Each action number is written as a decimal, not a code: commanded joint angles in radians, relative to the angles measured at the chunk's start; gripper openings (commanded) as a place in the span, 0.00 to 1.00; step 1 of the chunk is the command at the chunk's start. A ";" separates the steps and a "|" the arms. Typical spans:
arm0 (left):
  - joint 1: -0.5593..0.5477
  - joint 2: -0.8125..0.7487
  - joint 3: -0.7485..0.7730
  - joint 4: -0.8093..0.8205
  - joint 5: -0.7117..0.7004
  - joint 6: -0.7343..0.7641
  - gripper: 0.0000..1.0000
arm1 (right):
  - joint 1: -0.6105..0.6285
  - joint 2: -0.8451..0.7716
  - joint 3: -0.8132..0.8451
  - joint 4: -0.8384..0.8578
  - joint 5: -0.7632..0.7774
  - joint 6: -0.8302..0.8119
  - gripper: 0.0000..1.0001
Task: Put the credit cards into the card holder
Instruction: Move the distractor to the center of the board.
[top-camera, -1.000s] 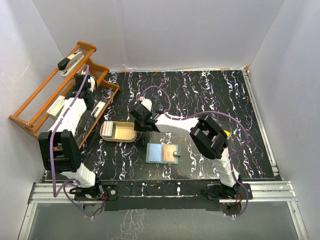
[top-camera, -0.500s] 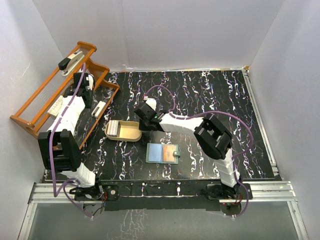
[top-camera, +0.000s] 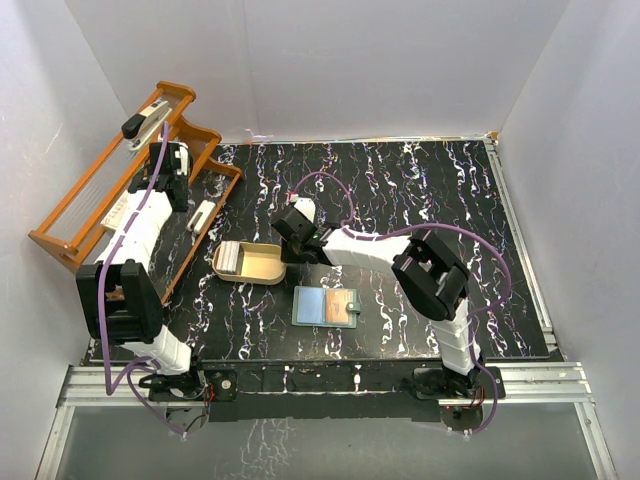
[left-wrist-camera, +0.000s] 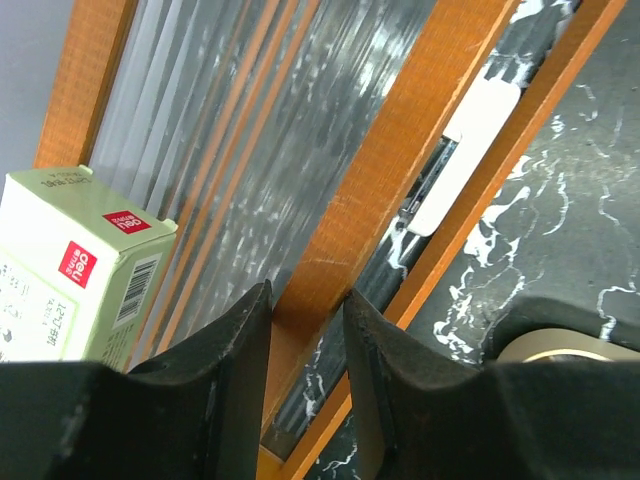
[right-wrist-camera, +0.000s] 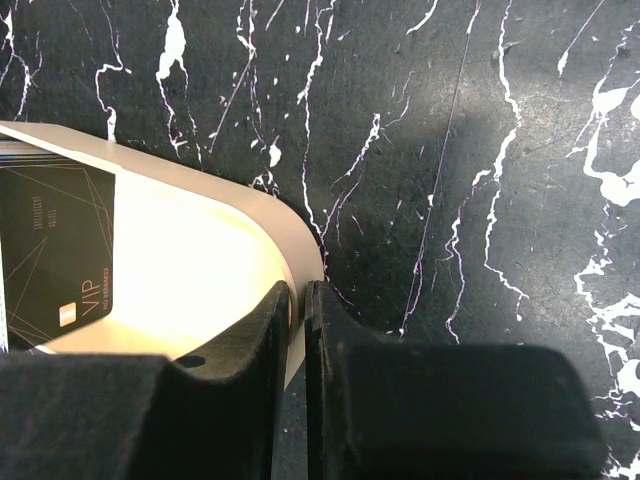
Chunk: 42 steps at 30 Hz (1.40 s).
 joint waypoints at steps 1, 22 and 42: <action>-0.043 0.001 0.019 -0.021 0.169 -0.091 0.29 | -0.004 -0.074 -0.020 0.025 0.005 -0.037 0.07; -0.074 -0.047 0.066 -0.057 0.234 -0.200 0.45 | -0.006 -0.108 -0.050 0.000 0.012 -0.112 0.07; -0.092 -0.262 0.035 -0.183 0.471 -0.342 0.60 | -0.008 -0.167 -0.019 -0.055 0.009 -0.109 0.42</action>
